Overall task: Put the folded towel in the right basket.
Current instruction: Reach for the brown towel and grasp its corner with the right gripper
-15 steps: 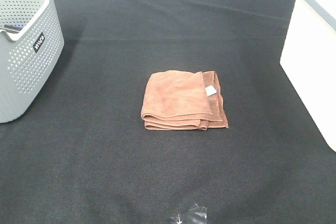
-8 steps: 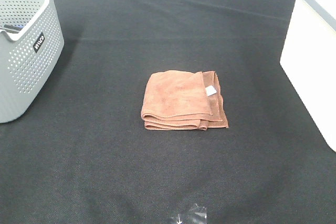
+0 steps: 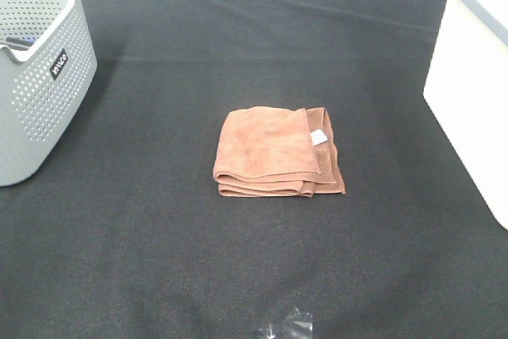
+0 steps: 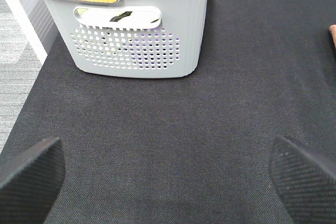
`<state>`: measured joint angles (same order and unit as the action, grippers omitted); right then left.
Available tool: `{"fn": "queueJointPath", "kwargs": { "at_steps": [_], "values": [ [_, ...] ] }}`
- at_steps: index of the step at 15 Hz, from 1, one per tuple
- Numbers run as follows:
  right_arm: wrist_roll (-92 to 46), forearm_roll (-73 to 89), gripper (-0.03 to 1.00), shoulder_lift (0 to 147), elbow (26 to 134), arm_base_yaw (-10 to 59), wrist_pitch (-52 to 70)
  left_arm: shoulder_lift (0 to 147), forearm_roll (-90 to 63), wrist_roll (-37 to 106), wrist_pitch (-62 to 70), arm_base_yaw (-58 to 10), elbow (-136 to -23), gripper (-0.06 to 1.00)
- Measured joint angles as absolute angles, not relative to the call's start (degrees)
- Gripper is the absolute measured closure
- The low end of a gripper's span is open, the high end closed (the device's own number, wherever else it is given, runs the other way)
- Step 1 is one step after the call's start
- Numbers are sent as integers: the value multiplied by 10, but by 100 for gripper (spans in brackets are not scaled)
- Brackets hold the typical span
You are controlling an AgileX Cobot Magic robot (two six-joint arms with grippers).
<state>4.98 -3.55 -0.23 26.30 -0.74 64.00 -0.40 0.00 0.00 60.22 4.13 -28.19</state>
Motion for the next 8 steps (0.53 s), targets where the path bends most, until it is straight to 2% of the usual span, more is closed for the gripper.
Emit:
{"fn": "queueJointPath", "kwargs": {
  "at_steps": [8],
  "values": [
    [50, -36, 1, -2, 263, -7, 640, -4, 0, 0, 602, 41, -282, -4]
  ]
}}
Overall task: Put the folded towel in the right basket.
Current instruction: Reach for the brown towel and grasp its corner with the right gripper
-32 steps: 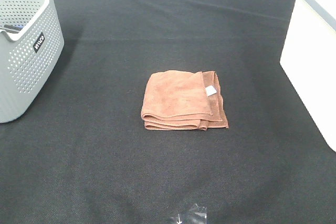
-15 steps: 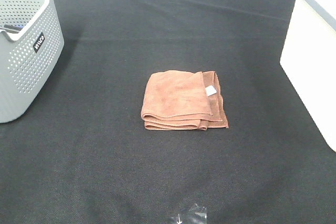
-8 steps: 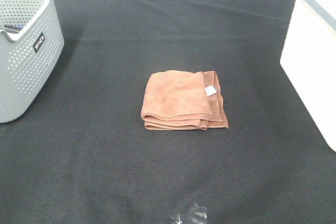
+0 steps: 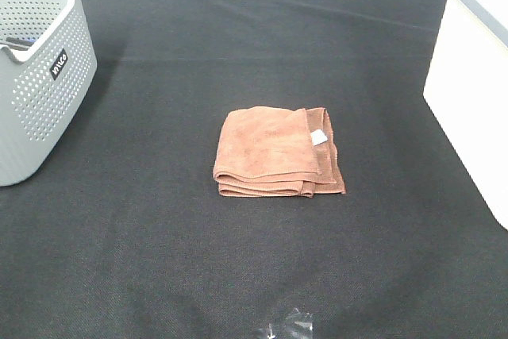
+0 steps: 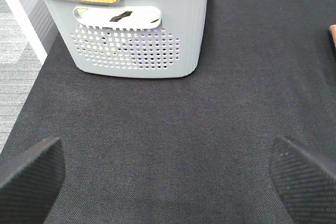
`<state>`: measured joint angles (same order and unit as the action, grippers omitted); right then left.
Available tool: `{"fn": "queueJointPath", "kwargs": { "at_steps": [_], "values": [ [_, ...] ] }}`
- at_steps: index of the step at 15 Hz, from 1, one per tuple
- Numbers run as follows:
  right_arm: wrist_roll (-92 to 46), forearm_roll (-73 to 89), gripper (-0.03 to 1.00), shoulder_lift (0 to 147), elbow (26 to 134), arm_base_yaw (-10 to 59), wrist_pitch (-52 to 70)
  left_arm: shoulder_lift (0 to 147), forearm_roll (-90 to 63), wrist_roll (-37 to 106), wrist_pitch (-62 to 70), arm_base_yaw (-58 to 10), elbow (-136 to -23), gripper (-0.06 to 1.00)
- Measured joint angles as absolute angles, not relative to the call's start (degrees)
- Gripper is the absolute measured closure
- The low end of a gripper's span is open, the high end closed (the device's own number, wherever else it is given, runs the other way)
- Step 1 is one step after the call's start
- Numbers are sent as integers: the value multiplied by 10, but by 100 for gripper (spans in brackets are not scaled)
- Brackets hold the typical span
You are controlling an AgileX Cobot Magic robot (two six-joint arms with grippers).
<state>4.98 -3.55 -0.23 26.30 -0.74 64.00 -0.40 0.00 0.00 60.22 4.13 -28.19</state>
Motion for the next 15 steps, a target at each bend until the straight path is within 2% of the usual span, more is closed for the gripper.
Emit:
{"fn": "queueJointPath", "kwargs": {
  "at_steps": [15],
  "values": [
    [36, -36, 1, -2, 263, -7, 640, -4, 0, 0, 602, 41, -282, -4]
  ]
}}
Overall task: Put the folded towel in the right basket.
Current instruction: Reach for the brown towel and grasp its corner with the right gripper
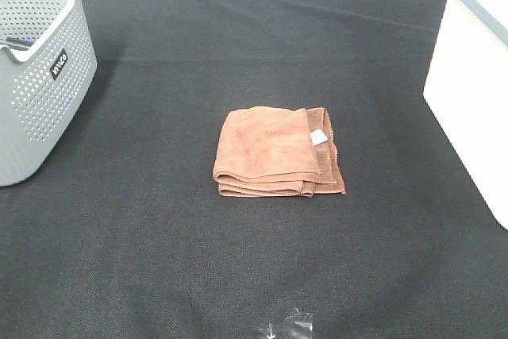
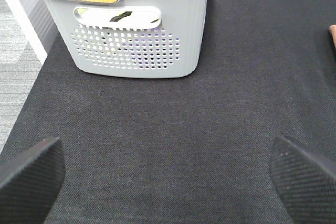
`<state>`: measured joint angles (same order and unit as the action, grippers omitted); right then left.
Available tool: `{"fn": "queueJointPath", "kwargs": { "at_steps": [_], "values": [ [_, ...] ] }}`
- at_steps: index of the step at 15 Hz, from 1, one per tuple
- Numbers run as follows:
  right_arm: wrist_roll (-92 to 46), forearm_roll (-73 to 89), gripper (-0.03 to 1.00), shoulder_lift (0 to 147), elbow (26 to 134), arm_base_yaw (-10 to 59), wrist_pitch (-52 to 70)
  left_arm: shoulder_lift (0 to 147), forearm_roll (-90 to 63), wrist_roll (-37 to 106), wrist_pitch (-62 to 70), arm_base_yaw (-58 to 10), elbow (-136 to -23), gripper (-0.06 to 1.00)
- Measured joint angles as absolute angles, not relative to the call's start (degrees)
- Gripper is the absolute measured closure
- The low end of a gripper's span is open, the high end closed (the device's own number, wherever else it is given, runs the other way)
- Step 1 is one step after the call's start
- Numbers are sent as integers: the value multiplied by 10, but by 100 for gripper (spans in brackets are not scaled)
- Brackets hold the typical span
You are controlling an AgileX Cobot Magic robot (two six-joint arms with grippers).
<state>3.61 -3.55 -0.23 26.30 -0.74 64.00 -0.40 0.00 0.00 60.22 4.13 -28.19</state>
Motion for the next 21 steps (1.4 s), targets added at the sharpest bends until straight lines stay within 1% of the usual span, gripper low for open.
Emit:
{"fn": "queueJointPath", "kwargs": {
  "at_steps": [7, 9, 10, 11, 13, 15, 17, 18, 19, 20, 21],
  "values": [
    [30, -36, 1, 13, 266, -7, 633, -4, 0, 0, 602, 41, -282, -4],
    [22, -30, 2, 116, 299, -7, 628, -4, 0, 0, 602, 41, -282, -4],
    [21, 0, 2, 237, 352, -7, 648, -4, 0, 0, 602, 41, -282, -4],
    [20, 30, 2, 325, 394, -7, 663, -4, 0, 0, 602, 41, -282, -4],
    [7, 85, 3, 470, 491, -7, 669, -4, 0, 0, 602, 41, -282, -4],
    [-15, 117, 3, 584, 563, -7, 646, -4, 0, 0, 602, 41, -282, -4],
    [-25, 145, 3, 676, 612, -7, 635, -4, 0, 0, 602, 41, -282, -4],
    [-25, 145, 3, 676, 612, -7, 635, -4, 0, 0, 602, 41, -282, -4],
    [-56, 202, 3, 773, 670, -7, 621, -4, 0, 0, 602, 41, -282, -4],
    [-56, 202, 3, 773, 670, -7, 621, -4, 0, 0, 602, 41, -282, -4],
    [-71, 229, 3, 810, 696, -7, 617, -4, 0, 0, 602, 41, -282, -4]
  ]
}}
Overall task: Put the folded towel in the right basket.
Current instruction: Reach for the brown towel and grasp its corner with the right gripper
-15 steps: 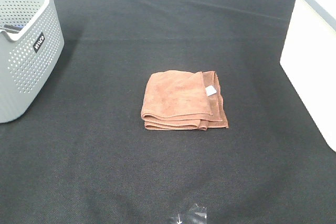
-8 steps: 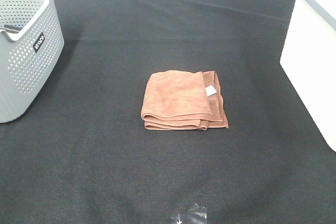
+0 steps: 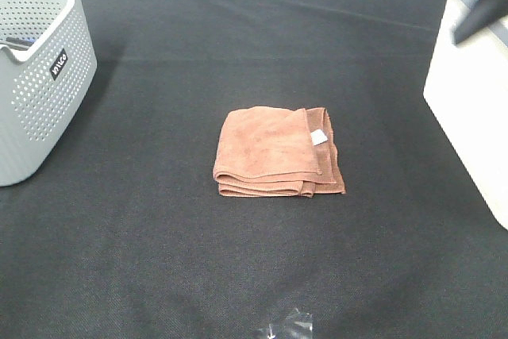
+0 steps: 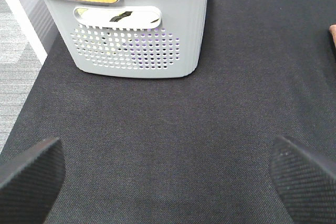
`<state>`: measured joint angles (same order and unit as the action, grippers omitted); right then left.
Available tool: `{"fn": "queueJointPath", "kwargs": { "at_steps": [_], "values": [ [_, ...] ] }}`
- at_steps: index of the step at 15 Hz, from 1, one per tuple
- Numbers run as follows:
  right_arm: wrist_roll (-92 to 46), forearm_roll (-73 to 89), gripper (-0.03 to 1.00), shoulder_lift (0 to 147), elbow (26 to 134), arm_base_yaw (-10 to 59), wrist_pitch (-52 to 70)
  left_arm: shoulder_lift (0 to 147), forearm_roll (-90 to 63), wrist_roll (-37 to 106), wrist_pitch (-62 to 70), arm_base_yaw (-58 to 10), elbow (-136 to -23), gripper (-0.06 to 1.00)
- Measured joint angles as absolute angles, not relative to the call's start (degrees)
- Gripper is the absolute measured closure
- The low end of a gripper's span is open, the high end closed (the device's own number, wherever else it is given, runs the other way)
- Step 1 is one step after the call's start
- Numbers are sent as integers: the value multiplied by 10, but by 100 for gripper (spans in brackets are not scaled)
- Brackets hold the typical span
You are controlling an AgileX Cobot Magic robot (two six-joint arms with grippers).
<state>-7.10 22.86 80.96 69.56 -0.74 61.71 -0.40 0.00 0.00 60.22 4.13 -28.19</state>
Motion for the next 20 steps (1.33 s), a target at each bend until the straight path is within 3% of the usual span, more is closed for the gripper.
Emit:
{"fn": "queueJointPath", "kwargs": {
  "at_steps": [3, 9, 20],
  "values": [
    [-97, 285, 3, 936, 786, -3, 611, -4, 0, 0, 602, 41, -282, -4],
    [-99, 282, 4, 1191, 941, 71, 607, -4, 0, 0, 602, 41, -282, -4],
    [-99, 299, 4, 1338, 965, 71, 592, -4, 0, 0, 602, 41, -282, -4]
  ]
}}
